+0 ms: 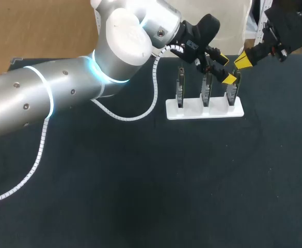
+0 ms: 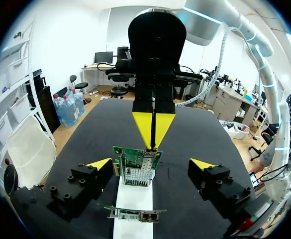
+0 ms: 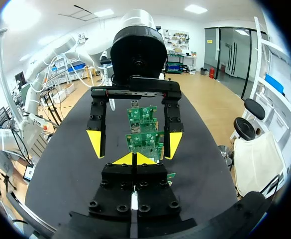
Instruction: Pick up the optical module with the left hand, and insert it into the network port with the right hand.
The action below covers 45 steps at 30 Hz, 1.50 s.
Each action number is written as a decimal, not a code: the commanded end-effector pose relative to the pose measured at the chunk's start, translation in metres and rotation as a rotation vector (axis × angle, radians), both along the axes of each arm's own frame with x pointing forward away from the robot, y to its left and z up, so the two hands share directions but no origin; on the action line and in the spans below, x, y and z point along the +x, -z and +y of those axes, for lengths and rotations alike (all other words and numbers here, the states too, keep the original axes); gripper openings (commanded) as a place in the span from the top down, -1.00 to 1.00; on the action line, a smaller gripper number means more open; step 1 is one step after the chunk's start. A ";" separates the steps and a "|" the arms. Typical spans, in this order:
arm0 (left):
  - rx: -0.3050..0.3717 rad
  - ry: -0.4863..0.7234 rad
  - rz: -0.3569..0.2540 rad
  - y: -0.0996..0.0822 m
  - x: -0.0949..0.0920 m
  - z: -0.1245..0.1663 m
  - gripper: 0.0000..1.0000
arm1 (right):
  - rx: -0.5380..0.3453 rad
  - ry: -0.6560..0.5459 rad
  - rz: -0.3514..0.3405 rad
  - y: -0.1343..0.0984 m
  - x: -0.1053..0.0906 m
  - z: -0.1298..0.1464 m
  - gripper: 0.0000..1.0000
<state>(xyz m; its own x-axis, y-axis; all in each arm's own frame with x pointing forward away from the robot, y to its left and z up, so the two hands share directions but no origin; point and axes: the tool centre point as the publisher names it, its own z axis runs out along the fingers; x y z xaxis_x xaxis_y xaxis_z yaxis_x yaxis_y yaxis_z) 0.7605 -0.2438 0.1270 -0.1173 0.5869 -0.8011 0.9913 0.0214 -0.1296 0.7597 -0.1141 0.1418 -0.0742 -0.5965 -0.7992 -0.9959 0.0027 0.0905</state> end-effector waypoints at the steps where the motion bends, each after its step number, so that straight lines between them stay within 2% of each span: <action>1: 0.006 0.002 0.004 -0.001 0.002 -0.001 -1.00 | 0.005 -0.005 0.007 0.009 0.002 0.001 1.00; 11: 0.006 0.002 0.004 -0.001 0.002 -0.001 -1.00 | 0.014 -0.001 0.010 0.009 0.002 0.001 1.00; 29: 0.006 0.002 0.004 -0.001 0.002 -0.001 -1.00 | 0.063 0.017 -0.080 -0.022 0.007 0.004 1.00; 33: 0.009 -0.001 -0.015 -0.008 0.004 -0.001 -1.00 | 0.068 0.032 -0.107 -0.029 0.009 0.002 1.00; 41: 0.023 -0.018 -0.127 -0.040 0.011 0.004 -1.00 | 0.099 0.056 -0.168 -0.048 0.011 -0.002 1.00; 45: 0.027 -0.023 -0.162 -0.053 0.014 0.006 -1.00 | 0.096 0.061 -0.188 -0.052 0.012 -0.003 1.00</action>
